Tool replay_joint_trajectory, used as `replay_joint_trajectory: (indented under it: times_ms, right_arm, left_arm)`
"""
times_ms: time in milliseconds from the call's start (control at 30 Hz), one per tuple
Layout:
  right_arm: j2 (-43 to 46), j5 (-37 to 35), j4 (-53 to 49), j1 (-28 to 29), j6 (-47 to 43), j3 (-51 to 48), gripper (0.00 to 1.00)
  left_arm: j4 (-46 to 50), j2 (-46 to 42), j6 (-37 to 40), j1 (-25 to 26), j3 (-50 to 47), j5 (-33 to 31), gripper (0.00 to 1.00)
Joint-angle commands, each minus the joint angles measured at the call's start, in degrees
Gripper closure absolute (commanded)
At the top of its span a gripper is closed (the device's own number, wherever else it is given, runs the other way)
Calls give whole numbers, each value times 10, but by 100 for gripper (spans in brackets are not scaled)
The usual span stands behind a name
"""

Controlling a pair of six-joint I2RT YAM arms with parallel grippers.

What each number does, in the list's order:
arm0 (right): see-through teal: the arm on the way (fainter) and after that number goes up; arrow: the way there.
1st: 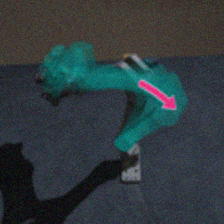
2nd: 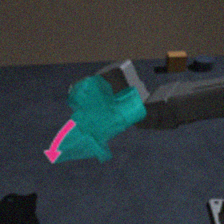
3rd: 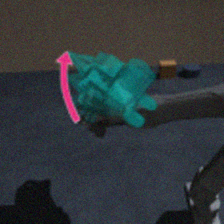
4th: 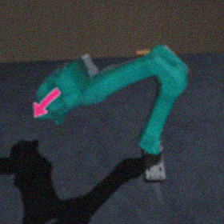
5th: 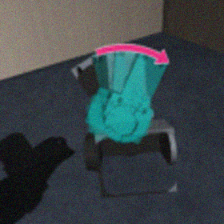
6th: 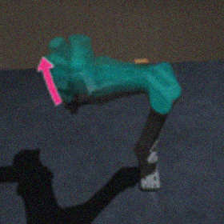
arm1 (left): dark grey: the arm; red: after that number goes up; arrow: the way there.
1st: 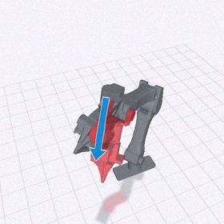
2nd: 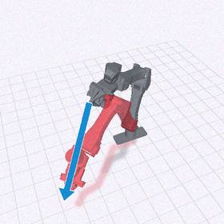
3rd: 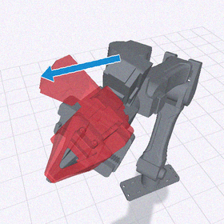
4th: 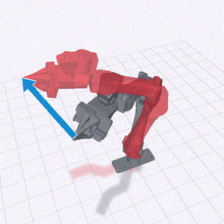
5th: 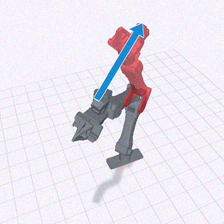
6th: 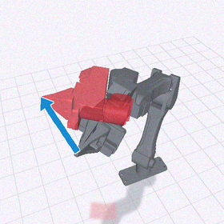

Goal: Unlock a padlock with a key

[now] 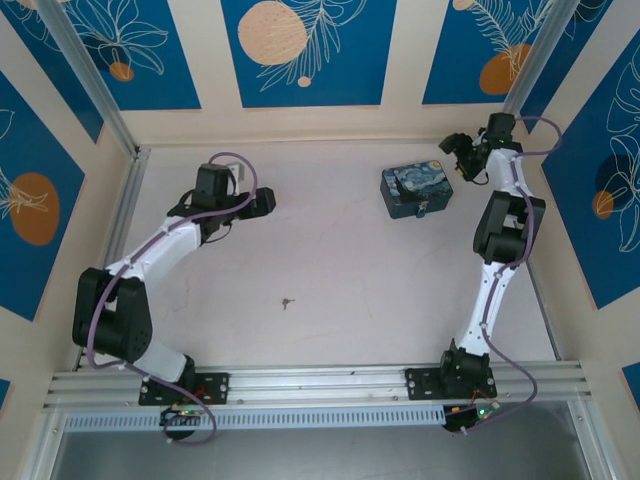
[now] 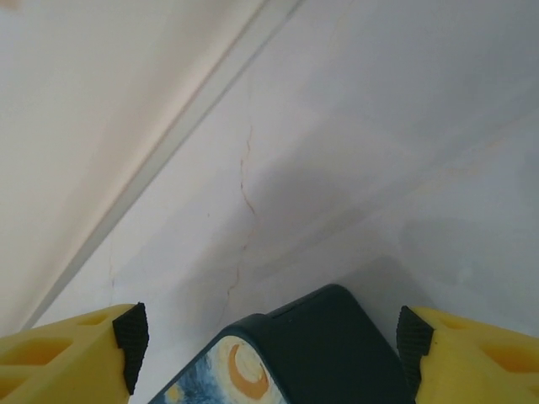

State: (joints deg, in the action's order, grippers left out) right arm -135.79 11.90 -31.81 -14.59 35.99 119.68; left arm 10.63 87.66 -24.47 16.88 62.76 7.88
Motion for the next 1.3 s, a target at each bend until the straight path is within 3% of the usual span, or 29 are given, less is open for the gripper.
replay_joint_trajectory:
  times_ms: [0,200,367,467,567,833,1000,1133,1267]
  right_arm:
    - [3,72,-35,29,-4,0,22]
    - [92,101,65,90,42,-163,25]
    - [188,111,186,196,122,-324,25]
    - [232,60,207,252,134,-379,18]
    - [286,2,226,271,149,-443,15]
    - [386,-46,194,303,110,-524,14]
    - [437,-64,189,345,81,-579,14]
    - [474,-155,134,412,58,-597,6]
    - [506,-188,134,456,67,-644,6]
  left_arm:
    - [32,18,-9,12,25,-12,0]
    - [32,32,-14,16,30,-16,0]
    - [15,39,-30,19,23,-12,0]
    - [9,40,-37,18,19,-7,0]
    - [1,36,-39,19,12,5,0]
    - [-40,17,-99,21,-32,58,0]
    - [-48,-16,-126,27,-76,38,0]
    - [-24,-27,-116,29,-87,18,0]
    - [-31,-15,-109,29,-95,17,0]
